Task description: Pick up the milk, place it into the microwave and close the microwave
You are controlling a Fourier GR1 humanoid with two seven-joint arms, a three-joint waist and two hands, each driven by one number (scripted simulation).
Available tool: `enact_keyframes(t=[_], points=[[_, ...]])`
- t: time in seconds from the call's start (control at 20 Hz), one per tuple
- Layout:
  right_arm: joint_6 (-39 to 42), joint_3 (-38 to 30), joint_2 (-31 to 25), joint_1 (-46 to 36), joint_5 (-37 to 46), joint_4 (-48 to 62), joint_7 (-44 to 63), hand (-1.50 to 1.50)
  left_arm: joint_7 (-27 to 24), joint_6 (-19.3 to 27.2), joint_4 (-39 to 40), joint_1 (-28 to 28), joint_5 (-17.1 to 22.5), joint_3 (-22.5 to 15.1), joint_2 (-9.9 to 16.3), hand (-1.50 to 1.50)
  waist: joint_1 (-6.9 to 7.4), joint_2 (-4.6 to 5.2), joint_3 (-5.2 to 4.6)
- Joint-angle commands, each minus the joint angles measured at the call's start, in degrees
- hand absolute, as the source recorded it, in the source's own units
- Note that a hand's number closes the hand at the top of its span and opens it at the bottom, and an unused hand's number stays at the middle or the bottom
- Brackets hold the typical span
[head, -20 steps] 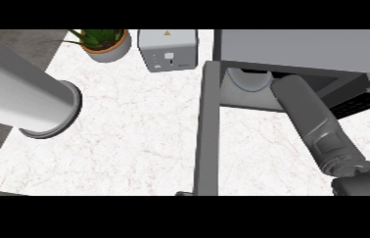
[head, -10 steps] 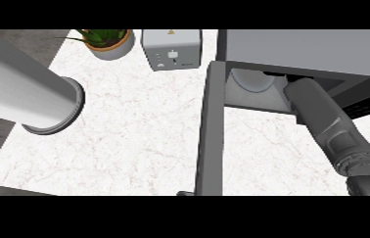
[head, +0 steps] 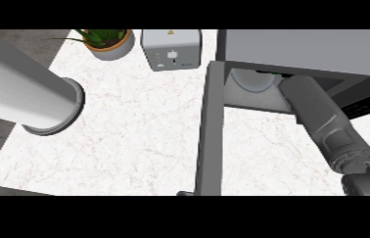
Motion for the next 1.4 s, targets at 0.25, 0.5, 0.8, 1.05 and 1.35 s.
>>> enact_keyframes(t=[0.25, 0.5, 0.8, 1.05, 1.35], points=[[10.98, -4.99, 2.39, -0.15, -5.52, -1.66, -6.25, -1.50, -1.91, -5.20, 3.97, -0.07, -1.30, -3.81, -0.91, -1.50, -1.37, -0.69, -0.12], [16.80, -9.30, 3.23, 2.24, -10.17, -2.36, -10.82, -1.50, -0.93, -5.52, 1.17, -0.39, -0.97, -6.40, -1.60, -1.50, -2.15, -1.30, -0.06], [26.04, -12.95, 3.91, 4.97, -14.46, -2.30, -15.20, -1.50, -1.33, -5.97, 1.96, -1.68, -2.15, -8.95, -3.04, -1.50, -3.88, -1.96, -0.17], [32.18, -14.64, 6.85, 10.08, -17.25, -2.41, -17.98, -1.50, 2.83, -4.17, -3.14, 2.03, -0.74, -13.43, -6.18, 1.50, -5.69, -3.18, -0.23], [44.22, -15.48, 5.96, 13.39, -20.04, -4.66, -20.38, -1.50, 3.41, -2.54, -0.02, -3.18, -4.15, -16.79, -6.79, 1.50, -6.93, -3.40, -0.30]])
